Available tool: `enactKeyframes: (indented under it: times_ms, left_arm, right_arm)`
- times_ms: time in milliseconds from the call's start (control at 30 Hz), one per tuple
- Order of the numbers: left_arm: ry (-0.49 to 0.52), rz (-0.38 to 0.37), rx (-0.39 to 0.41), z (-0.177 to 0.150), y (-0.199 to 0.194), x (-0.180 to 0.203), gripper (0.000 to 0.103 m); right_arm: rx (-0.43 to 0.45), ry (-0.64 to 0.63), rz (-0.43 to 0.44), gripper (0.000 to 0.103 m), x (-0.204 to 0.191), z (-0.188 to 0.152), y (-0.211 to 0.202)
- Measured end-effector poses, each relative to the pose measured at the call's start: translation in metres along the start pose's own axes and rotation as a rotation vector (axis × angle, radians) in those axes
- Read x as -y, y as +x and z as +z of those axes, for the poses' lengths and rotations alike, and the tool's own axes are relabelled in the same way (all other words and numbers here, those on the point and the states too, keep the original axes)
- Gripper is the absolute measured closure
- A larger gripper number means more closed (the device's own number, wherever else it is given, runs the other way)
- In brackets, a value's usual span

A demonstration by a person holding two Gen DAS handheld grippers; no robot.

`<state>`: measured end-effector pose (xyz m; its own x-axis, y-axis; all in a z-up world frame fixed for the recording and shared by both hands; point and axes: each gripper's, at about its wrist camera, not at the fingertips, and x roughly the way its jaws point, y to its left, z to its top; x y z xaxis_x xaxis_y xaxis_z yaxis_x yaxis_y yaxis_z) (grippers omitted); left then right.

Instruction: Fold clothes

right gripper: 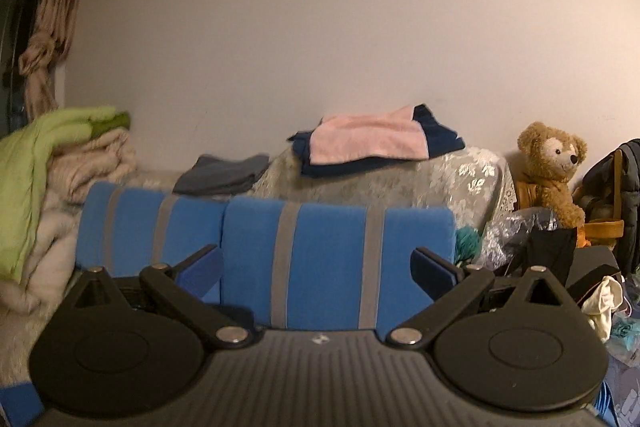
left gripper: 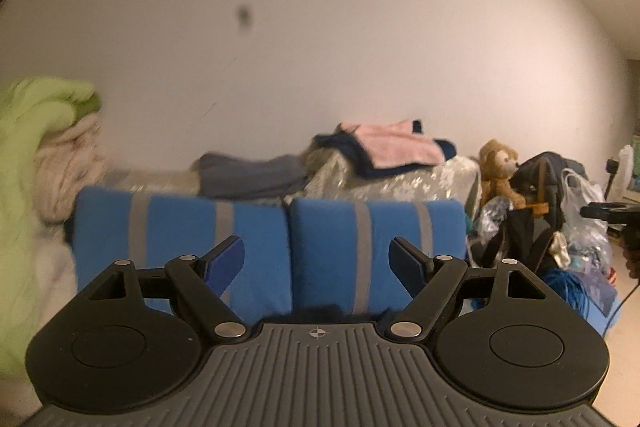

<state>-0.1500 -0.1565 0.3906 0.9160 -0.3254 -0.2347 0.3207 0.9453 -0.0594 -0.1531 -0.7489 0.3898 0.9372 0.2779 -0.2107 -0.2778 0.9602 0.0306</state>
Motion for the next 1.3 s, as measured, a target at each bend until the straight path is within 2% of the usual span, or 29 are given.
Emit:
enactKeyframes:
  times_ms: [167,333,433,567,667,1000,1200,1300]
  left_arm:
    - [-0.061,0.028,-0.039,-0.039,-0.013,-0.016,0.023]
    - [-0.011,0.096,-0.072,-0.07,-0.021,-0.013,0.023]
    - [-0.026,0.105,-0.094,-0.08,-0.023,-0.014,0.023]
    - [-0.071,0.077,-0.087,-0.089,-0.027,-0.018,0.023]
    - [-0.105,0.055,-0.08,-0.095,-0.03,-0.02,0.023]
    - [-0.163,0.048,-0.099,-0.112,-0.042,-0.022,0.023]
    - [-0.177,0.09,-0.098,-0.106,-0.064,-0.026,0.023]
    - [-0.201,0.113,-0.129,-0.099,-0.079,-0.032,0.023]
  right_arm:
    - [-0.035,-0.031,0.015,0.0,-0.016,-0.028,-0.005]
    - [-0.113,-0.014,0.033,0.0,-0.023,-0.051,0.002]
    - [-0.154,-0.008,0.025,0.0,-0.025,-0.062,0.008]
    - [-0.173,0.039,0.034,0.0,-0.025,-0.069,0.011]
    - [-0.17,0.059,0.051,0.0,-0.026,-0.071,0.009]
    - [-0.118,-0.037,0.063,0.0,-0.038,-0.082,-0.018]
    - [-0.074,-0.041,0.054,0.0,-0.022,-0.076,-0.047]
    - [-0.032,-0.031,0.015,0.0,-0.002,-0.063,-0.069]
